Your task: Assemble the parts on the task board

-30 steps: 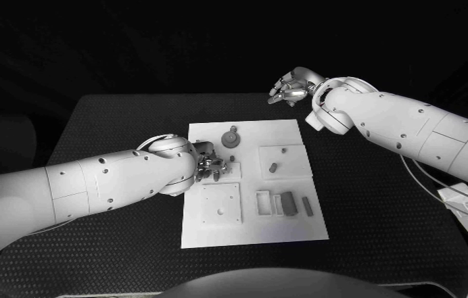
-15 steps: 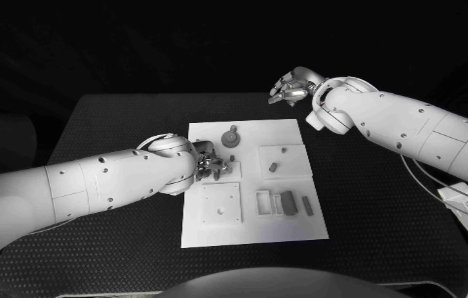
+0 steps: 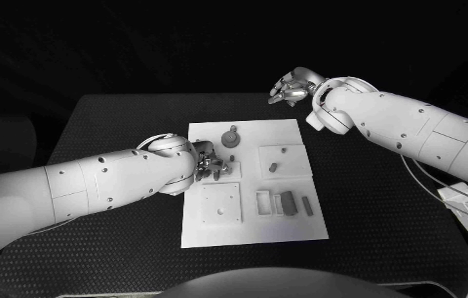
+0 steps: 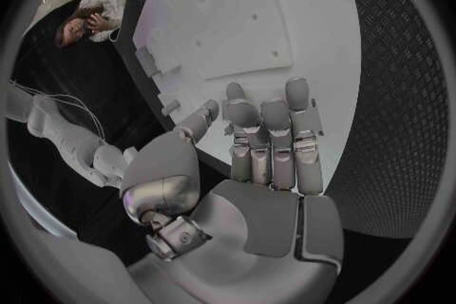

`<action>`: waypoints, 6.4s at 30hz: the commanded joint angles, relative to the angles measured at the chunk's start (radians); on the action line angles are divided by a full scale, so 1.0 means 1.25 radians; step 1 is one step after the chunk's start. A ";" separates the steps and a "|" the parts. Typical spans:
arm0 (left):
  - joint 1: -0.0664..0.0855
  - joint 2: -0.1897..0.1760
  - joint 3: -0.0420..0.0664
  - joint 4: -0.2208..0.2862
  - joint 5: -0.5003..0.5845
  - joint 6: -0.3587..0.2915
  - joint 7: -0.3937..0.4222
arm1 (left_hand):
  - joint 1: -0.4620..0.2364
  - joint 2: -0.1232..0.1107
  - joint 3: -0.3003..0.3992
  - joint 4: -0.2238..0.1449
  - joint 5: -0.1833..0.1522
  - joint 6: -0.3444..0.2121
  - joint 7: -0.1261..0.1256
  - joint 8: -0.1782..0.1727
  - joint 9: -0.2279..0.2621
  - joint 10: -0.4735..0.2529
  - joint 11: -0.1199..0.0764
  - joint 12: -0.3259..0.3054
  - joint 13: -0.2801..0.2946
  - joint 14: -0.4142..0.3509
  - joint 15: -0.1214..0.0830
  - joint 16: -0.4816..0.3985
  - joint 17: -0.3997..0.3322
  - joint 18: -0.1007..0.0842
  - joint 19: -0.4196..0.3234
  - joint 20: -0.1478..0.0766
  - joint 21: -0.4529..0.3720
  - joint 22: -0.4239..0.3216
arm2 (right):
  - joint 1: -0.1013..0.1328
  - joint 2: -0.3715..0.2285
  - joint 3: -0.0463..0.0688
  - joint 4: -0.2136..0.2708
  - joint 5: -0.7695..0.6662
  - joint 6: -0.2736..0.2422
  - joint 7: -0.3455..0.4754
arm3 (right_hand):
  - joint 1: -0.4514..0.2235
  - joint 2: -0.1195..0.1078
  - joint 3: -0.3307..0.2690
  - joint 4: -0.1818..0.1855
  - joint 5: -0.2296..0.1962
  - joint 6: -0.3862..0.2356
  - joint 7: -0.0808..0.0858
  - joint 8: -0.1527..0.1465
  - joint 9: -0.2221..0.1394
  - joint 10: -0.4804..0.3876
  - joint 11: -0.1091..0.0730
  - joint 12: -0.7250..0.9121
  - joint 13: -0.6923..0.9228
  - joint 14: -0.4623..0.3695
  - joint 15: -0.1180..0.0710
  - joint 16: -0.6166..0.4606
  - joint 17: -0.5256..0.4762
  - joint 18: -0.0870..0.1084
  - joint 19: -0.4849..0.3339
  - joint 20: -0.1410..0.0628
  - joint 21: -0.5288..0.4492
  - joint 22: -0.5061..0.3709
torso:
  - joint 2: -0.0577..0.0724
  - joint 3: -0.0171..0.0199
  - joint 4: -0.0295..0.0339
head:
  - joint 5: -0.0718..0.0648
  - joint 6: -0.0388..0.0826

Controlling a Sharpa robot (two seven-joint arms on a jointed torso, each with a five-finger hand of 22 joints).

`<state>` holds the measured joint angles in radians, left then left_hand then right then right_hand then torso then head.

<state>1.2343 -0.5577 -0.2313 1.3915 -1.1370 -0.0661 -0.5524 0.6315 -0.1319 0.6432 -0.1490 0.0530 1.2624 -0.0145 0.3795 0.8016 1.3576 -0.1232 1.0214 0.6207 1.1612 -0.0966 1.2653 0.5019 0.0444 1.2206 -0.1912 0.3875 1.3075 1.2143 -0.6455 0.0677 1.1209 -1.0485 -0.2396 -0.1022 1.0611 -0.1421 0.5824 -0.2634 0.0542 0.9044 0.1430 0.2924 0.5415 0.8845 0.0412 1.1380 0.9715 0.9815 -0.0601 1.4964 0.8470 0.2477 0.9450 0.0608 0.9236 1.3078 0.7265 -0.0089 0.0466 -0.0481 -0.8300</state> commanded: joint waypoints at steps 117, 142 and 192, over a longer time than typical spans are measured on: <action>0.025 0.006 0.002 -0.005 0.075 0.036 0.020 | 0.092 0.113 -0.158 -0.093 0.075 -0.123 0.073 -0.075 -0.130 -0.078 0.087 -0.391 -0.135 -0.067 0.035 -0.199 0.049 -0.021 -0.061 0.035 -0.157 -0.054 | -0.006 -0.007 0.000 -0.006 0.021 0.011 0.003 | -0.027 -0.014 -0.004 0.022 -0.003 -0.061 0.027 -0.036 -0.015 -0.012 0.020 0.005 -0.005 -0.012 0.017 -0.002 -0.005 0.011 -0.008 0.003 -0.009 0.011 | 0.000 0.0002 -0.0002 | -0.004 0.003; 0.022 0.014 -0.001 -0.024 0.072 0.037 0.017 | 0.158 0.126 -0.141 -0.110 0.081 -0.116 0.069 -0.069 -0.133 -0.070 0.083 -0.391 -0.121 -0.057 0.029 -0.198 0.055 -0.024 -0.050 0.028 -0.157 -0.040 | -0.006 -0.007 0.000 -0.008 0.046 0.007 0.028 | -0.033 -0.016 0.007 0.021 -0.004 -0.072 0.031 -0.035 -0.018 -0.035 0.028 -0.060 -0.063 -0.057 0.025 -0.084 -0.052 0.004 -0.072 0.025 -0.065 -0.007 | 0.000 -0.0004 -0.0005 | -0.006 0.000; 0.023 -0.003 0.003 -0.017 0.166 -0.018 0.046 | 0.223 0.163 -0.060 -0.112 0.135 -0.106 0.064 -0.055 -0.125 -0.055 0.080 -0.401 -0.099 -0.046 0.029 -0.200 0.068 -0.028 -0.039 0.027 -0.169 -0.011 | -0.007 -0.001 0.000 -0.023 0.094 0.024 0.054 | -0.034 -0.007 0.008 0.009 -0.003 -0.111 0.054 -0.009 -0.027 -0.031 0.068 -0.347 -0.462 -0.115 0.142 -0.612 -0.321 -0.070 -0.378 0.120 -0.402 -0.132 | 0.000 0.0001 0.0006 | -0.005 0.003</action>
<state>1.2644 -0.5628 -0.2287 1.3654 -0.9464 -0.0759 -0.5129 0.8904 0.0444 0.5677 -0.2833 0.2166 1.1251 0.0659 0.3084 0.6444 1.2795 -0.0196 0.5219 0.4961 1.0988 -0.0589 1.0137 0.5849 0.0146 1.1655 -0.1606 0.1760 1.2929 1.2066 -0.6473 0.0674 1.0918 -0.9286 -0.2241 -0.0466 1.0136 -0.1579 0.5962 -0.2523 0.0542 0.7722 0.2004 0.2759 0.5093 0.8400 0.1252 0.7081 0.3945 0.8397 0.1096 0.7377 0.4449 0.1778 0.4804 0.2075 0.4276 1.1419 0.7268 -0.0087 0.0468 -0.0541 -0.8271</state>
